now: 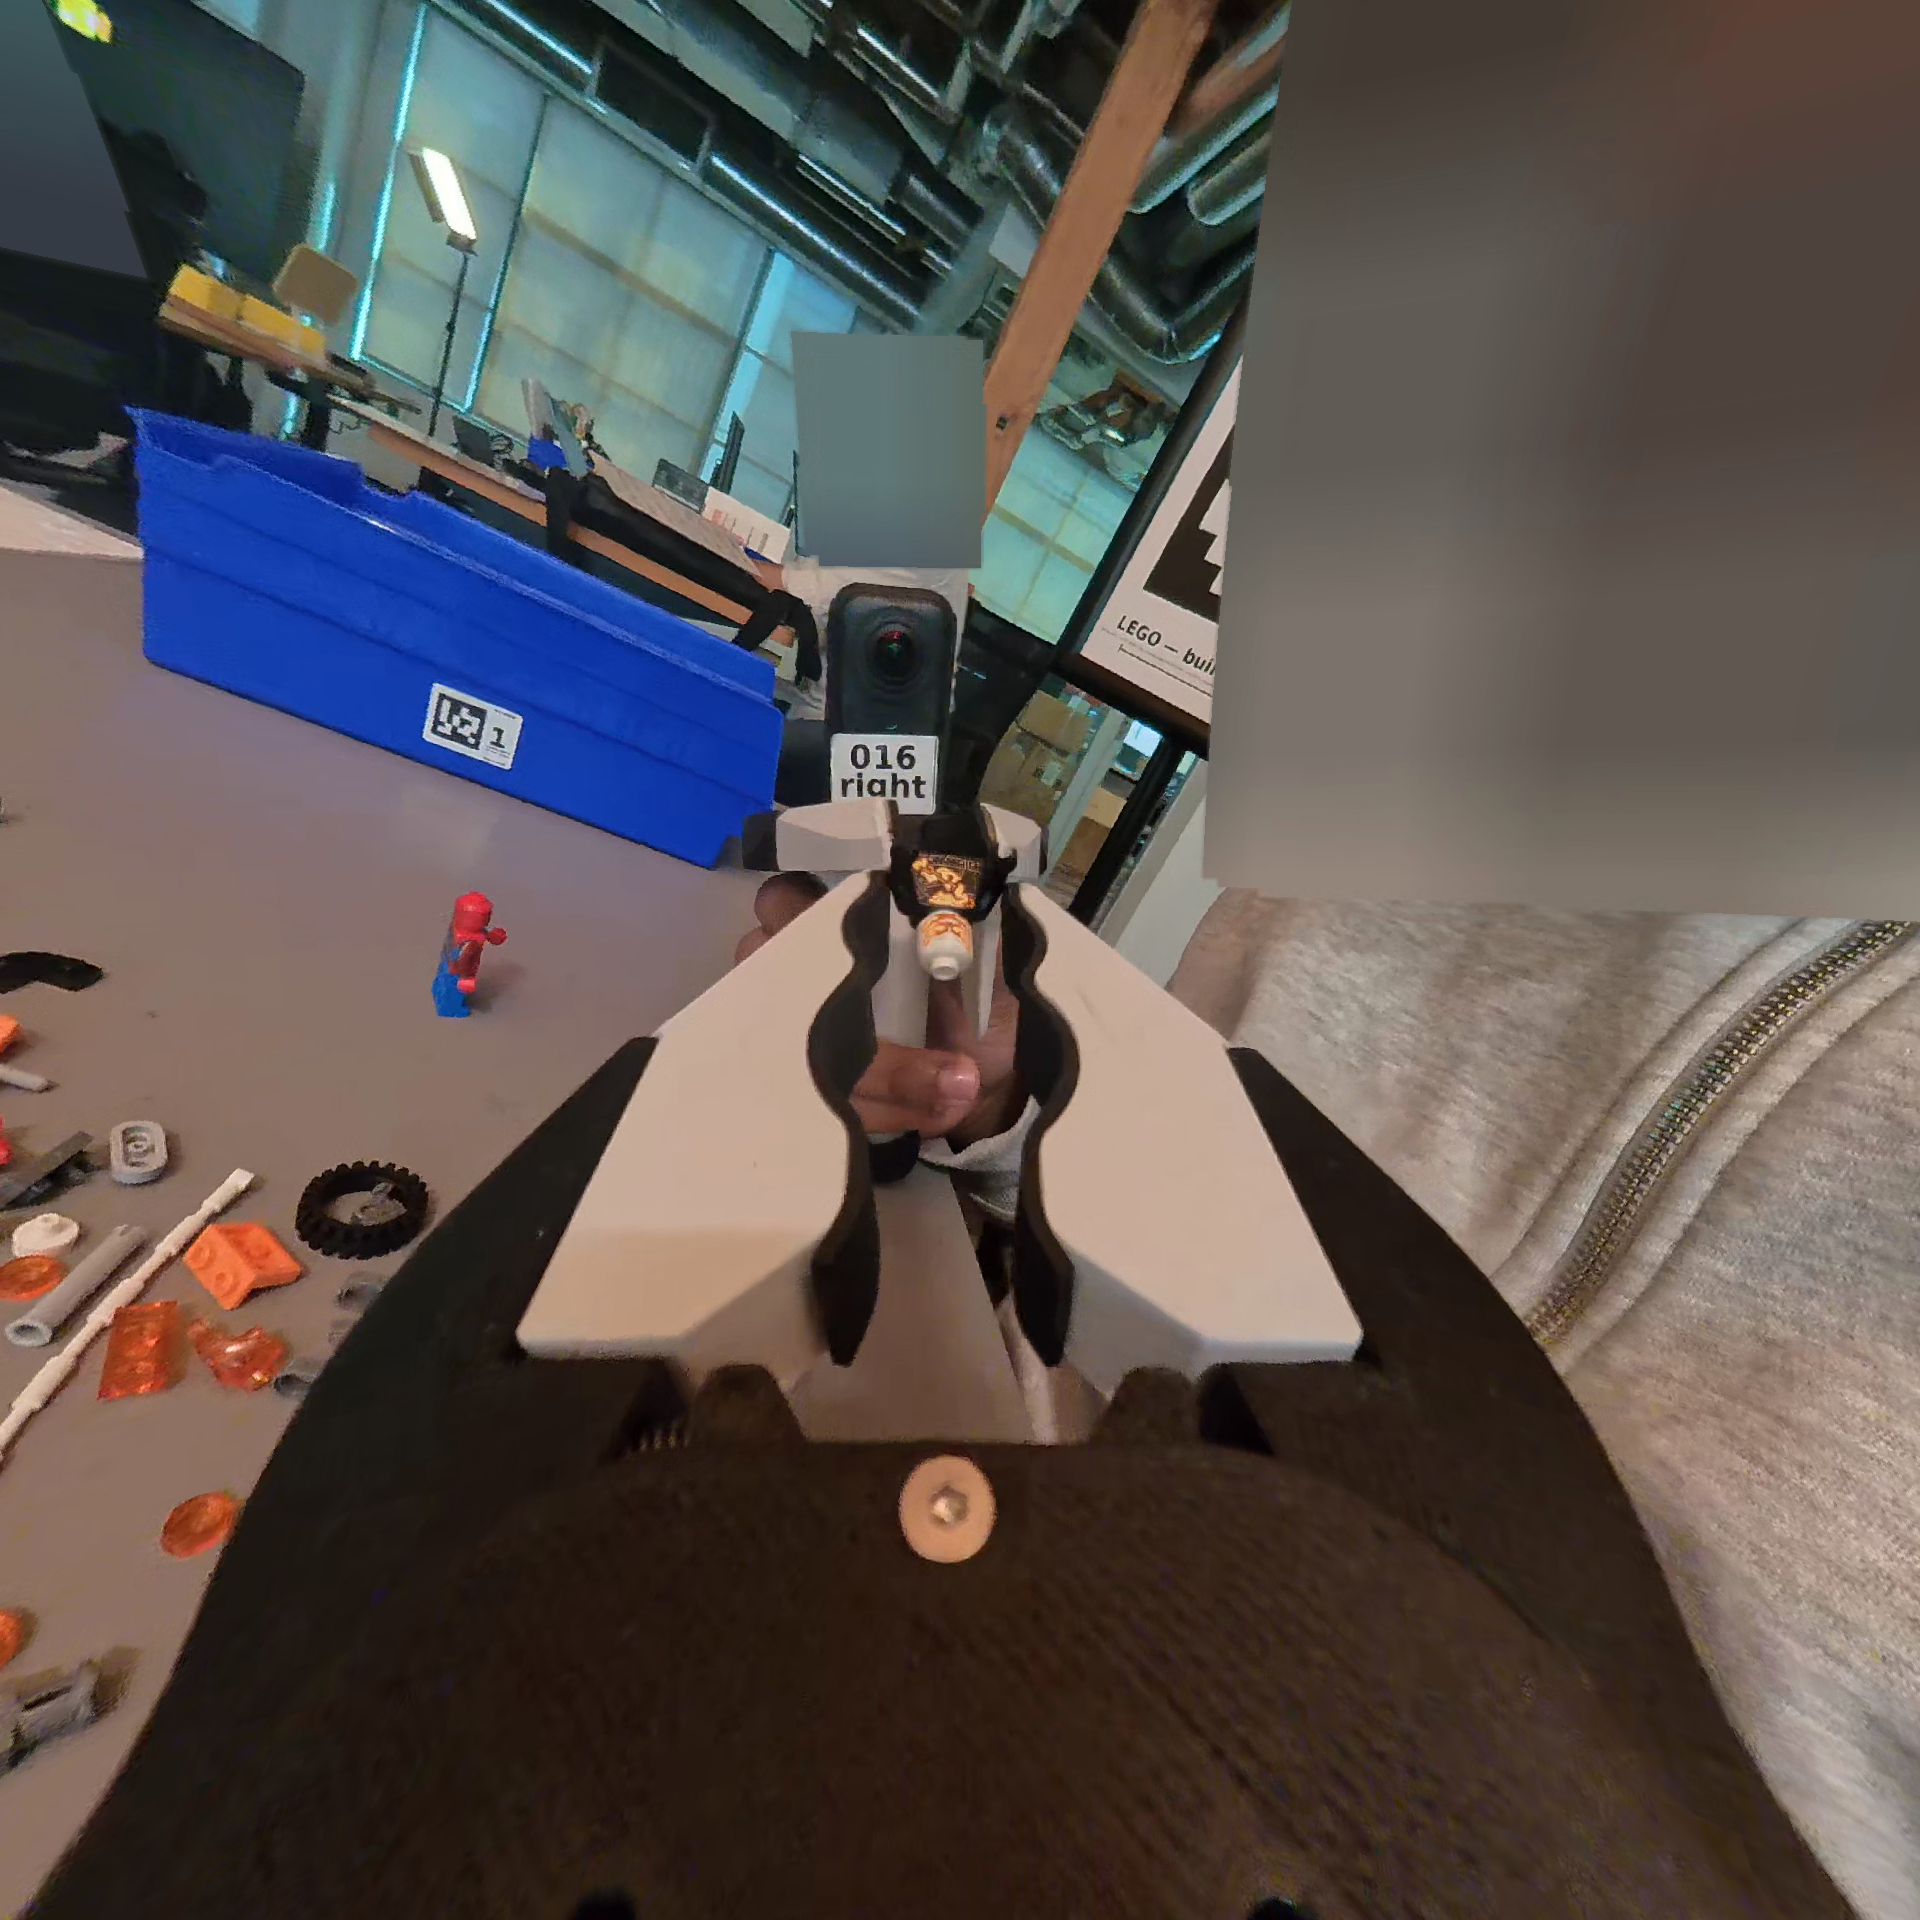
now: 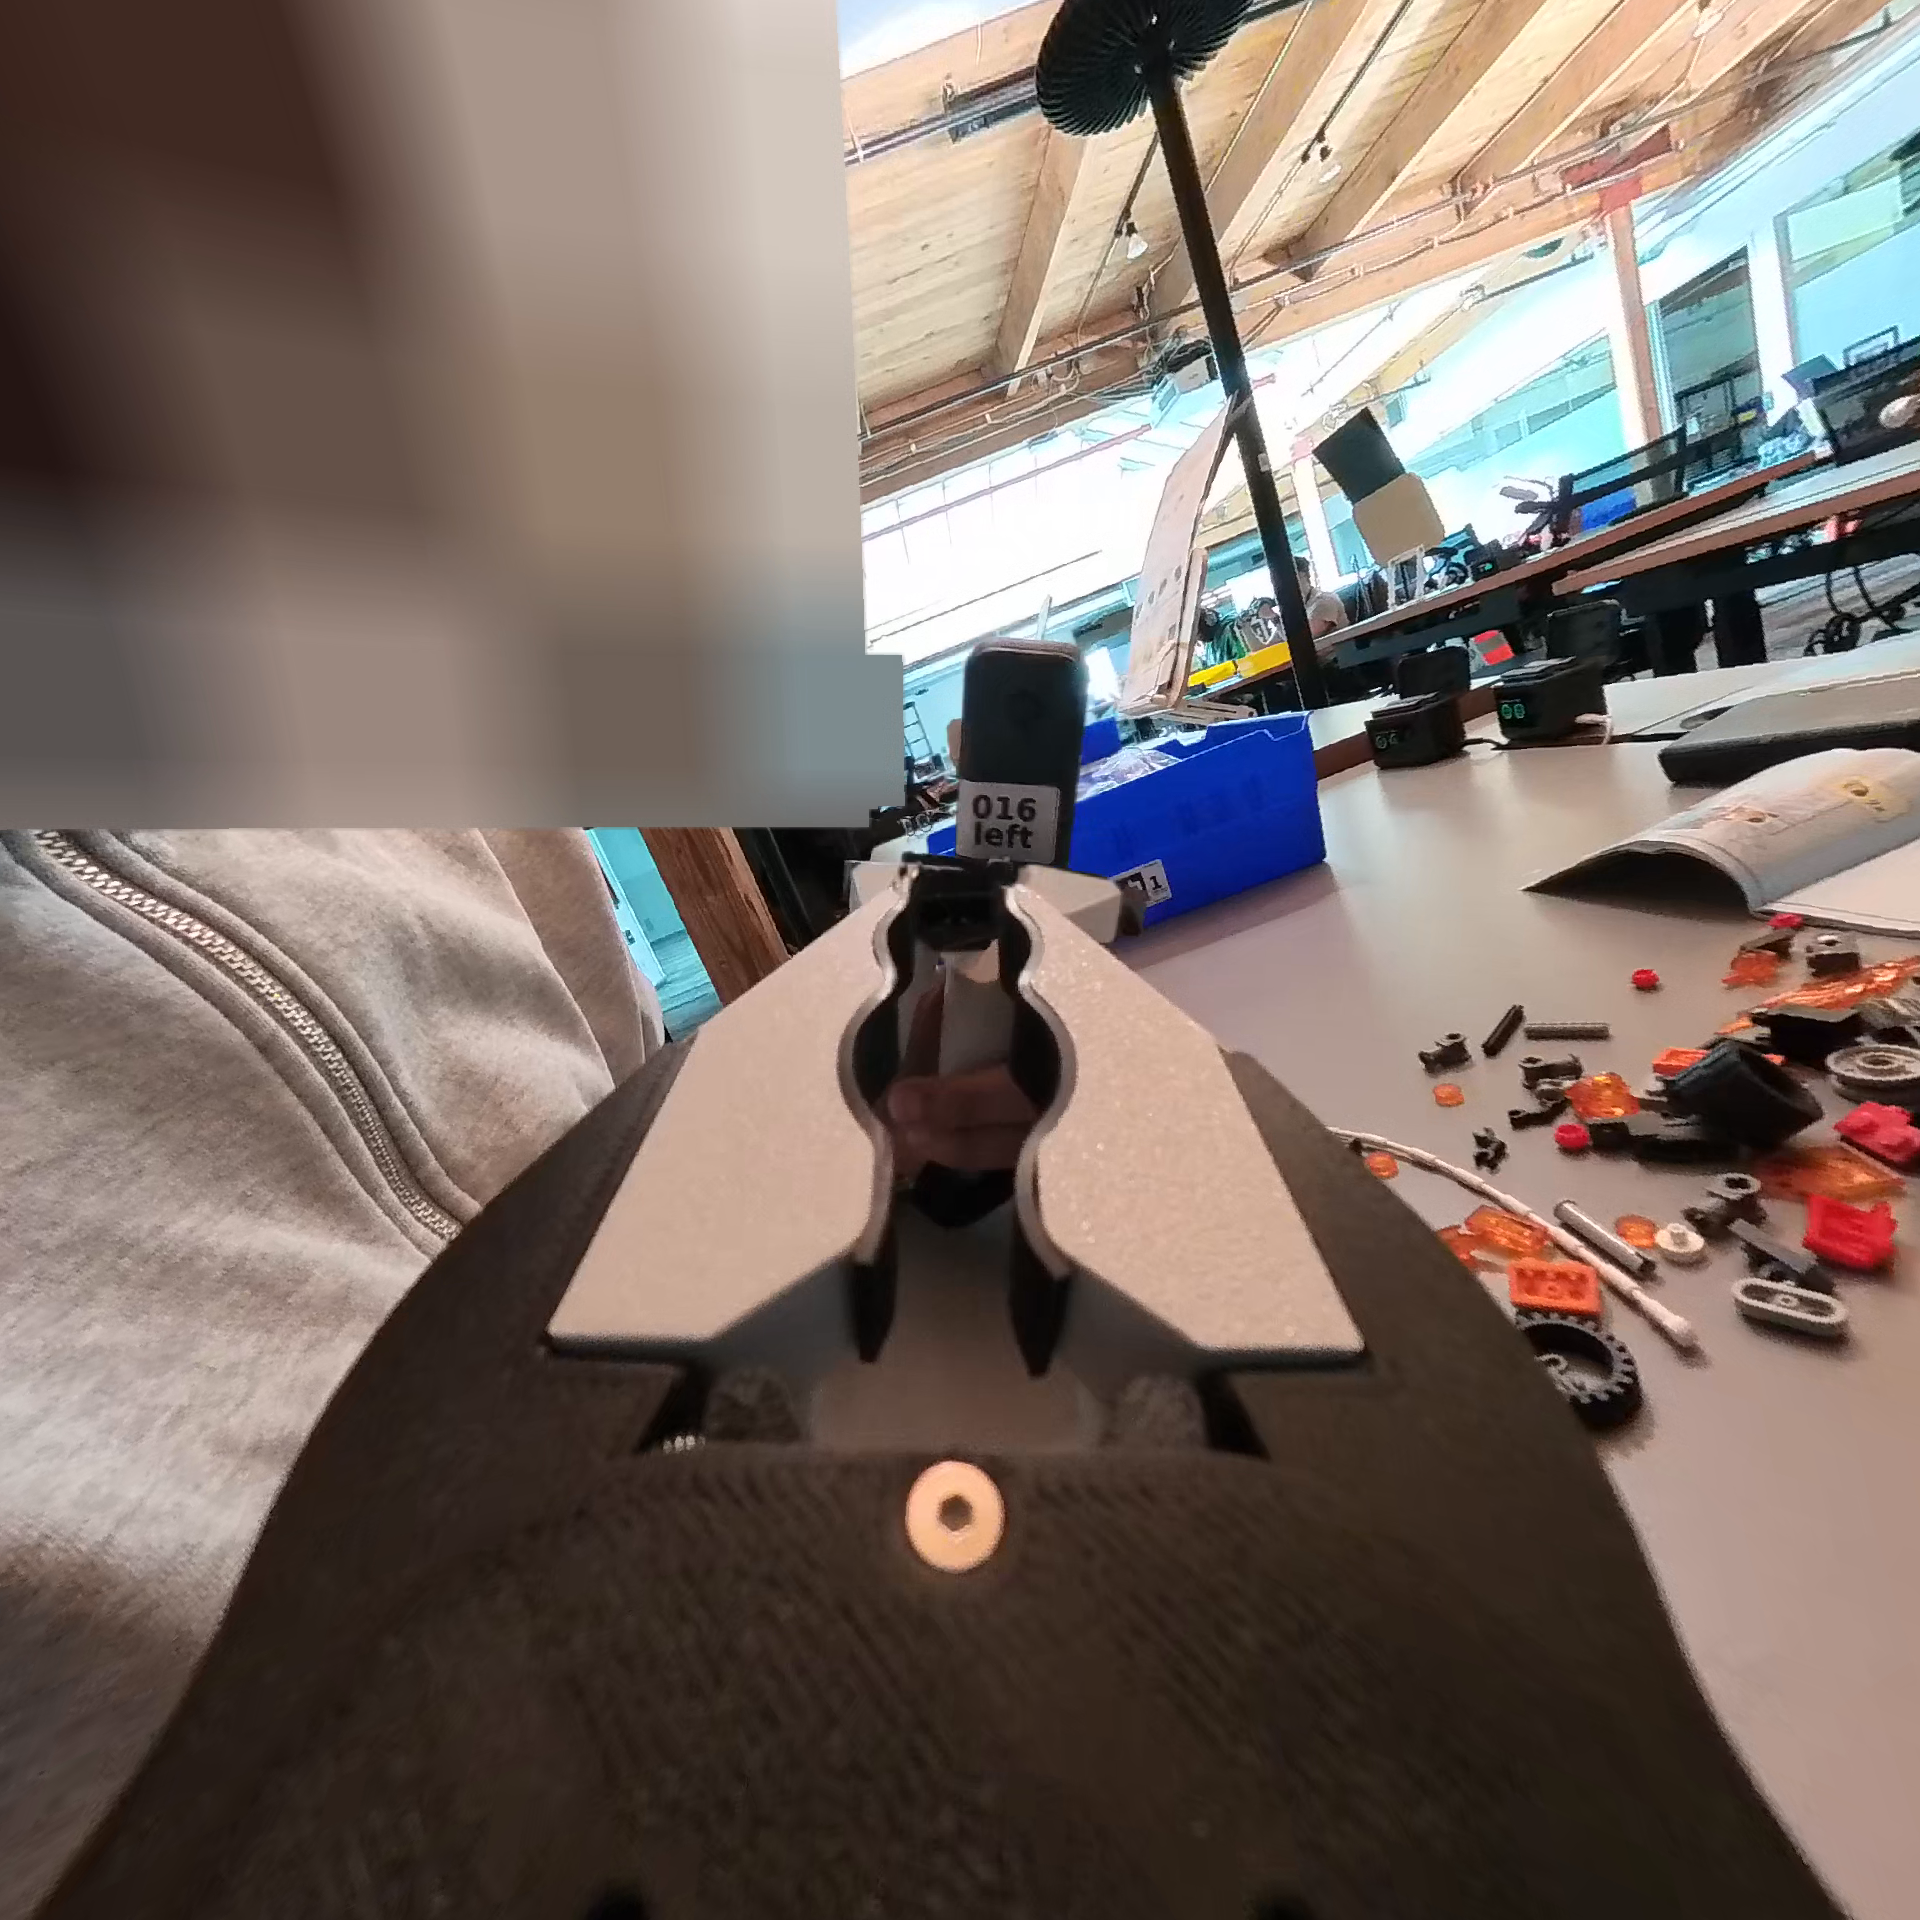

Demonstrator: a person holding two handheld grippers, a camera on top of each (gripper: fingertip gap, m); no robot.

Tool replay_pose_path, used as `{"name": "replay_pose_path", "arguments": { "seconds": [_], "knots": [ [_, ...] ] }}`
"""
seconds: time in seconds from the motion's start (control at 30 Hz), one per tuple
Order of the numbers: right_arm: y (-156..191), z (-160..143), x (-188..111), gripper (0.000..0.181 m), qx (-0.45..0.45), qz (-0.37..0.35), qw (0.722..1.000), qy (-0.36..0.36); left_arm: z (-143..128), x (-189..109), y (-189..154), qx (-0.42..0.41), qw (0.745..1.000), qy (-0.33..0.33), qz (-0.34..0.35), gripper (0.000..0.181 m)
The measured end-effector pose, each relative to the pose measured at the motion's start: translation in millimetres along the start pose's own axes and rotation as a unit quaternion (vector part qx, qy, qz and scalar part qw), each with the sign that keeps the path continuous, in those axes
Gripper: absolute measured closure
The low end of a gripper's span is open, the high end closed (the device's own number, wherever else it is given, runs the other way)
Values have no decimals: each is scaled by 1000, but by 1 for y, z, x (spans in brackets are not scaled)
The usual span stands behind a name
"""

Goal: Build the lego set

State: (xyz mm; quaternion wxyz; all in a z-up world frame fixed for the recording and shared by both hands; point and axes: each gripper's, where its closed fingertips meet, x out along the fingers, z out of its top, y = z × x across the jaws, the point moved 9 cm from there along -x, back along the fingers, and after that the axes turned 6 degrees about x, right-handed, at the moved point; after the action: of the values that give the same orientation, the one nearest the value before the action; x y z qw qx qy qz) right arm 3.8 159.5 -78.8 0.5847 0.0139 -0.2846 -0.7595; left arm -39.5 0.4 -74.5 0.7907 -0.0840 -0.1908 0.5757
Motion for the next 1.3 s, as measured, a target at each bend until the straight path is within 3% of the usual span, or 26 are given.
{"name": "replay_pose_path", "arguments": {
  "seconds": [0.93,1.3],
  "knots": [
    [-1,0,0,169,9,9,1000,2,2,-2,-1,6,1000,-4,-1,164],
    [-2,10,-13,161,-8,-13,998,-68,11,-22,8,-7,998,-42,49,164]
  ]
}}
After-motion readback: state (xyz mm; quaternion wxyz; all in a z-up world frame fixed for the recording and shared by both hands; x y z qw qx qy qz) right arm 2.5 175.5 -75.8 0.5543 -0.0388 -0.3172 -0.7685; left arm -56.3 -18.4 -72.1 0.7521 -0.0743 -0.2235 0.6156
